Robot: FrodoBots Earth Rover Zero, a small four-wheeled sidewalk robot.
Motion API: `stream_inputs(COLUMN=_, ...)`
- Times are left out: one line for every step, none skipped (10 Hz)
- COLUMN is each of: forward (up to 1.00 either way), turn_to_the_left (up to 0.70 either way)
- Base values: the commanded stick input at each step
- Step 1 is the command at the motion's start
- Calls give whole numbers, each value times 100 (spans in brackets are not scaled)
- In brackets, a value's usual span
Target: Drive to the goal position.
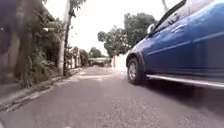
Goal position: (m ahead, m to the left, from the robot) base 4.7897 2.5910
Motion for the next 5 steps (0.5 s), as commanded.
stream_inputs(forward=50, turn_to_the_left=0)
stream_inputs(forward=50, turn_to_the_left=0)
stream_inputs(forward=50, turn_to_the_left=0)
stream_inputs(forward=50, turn_to_the_left=0)
stream_inputs(forward=50, turn_to_the_left=0)
